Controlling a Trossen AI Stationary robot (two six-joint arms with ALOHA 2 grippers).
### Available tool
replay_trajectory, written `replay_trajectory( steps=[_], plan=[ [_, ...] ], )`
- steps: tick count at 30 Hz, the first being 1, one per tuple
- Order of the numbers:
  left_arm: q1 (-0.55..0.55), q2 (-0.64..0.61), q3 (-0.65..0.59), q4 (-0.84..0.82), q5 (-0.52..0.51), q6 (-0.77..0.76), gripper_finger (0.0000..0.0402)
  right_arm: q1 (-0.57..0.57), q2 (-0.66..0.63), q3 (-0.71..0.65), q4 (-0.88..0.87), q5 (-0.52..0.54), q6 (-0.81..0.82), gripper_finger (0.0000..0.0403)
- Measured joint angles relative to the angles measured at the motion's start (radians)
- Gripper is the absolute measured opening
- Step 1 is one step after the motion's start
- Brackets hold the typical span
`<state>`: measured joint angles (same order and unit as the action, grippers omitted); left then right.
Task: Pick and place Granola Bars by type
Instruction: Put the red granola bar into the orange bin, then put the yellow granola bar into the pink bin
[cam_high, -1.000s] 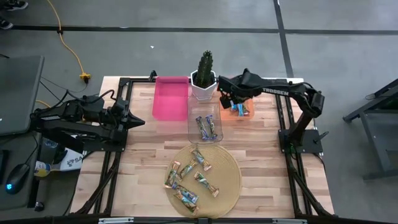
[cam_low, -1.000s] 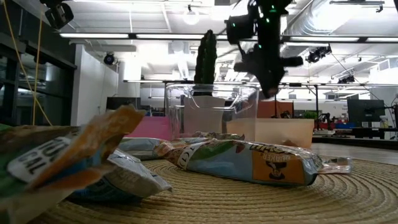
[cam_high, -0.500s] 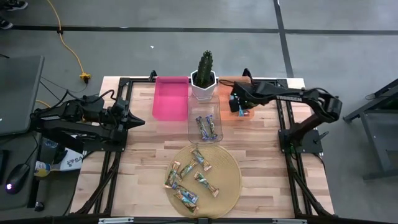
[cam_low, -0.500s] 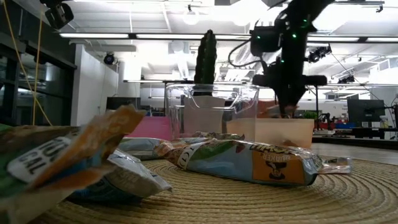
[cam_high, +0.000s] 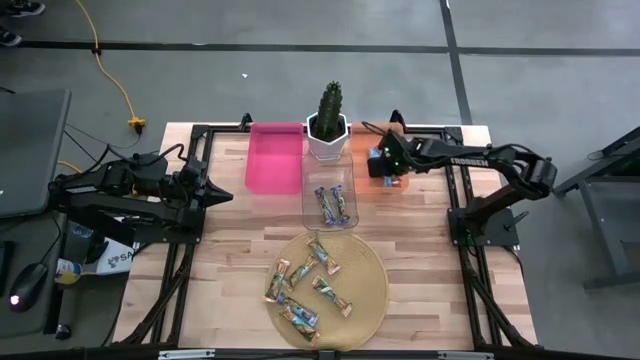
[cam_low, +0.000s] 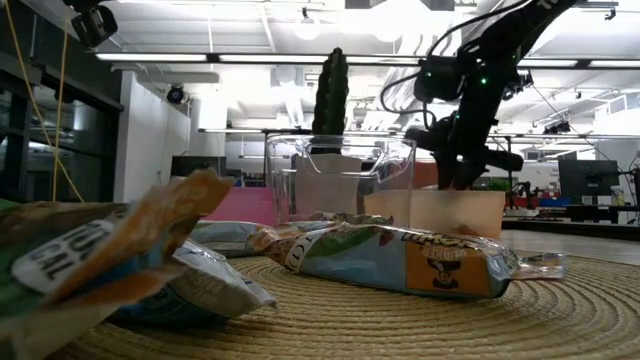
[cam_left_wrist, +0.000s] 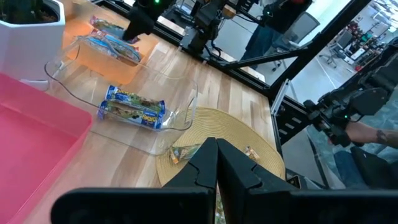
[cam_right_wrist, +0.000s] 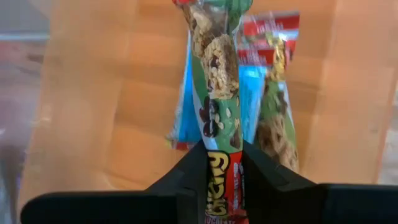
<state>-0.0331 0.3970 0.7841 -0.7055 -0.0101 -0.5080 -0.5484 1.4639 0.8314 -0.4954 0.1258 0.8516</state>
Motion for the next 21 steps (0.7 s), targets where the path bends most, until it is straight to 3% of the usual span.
replay_trajectory(
  steps=[11, 21],
  plan=[
    [0.000, 0.000, 0.000, 0.000, 0.000, -0.001, 0.0001, -0.015, -0.006, 0.007, 0.056, -0.015, -0.092, 0.0134],
    [0.000, 0.000, 0.000, 0.000, 0.000, -0.001, 0.0001, -0.029, -0.152, 0.122, 0.067, 0.040, -0.228, 0.0141]
  ],
)
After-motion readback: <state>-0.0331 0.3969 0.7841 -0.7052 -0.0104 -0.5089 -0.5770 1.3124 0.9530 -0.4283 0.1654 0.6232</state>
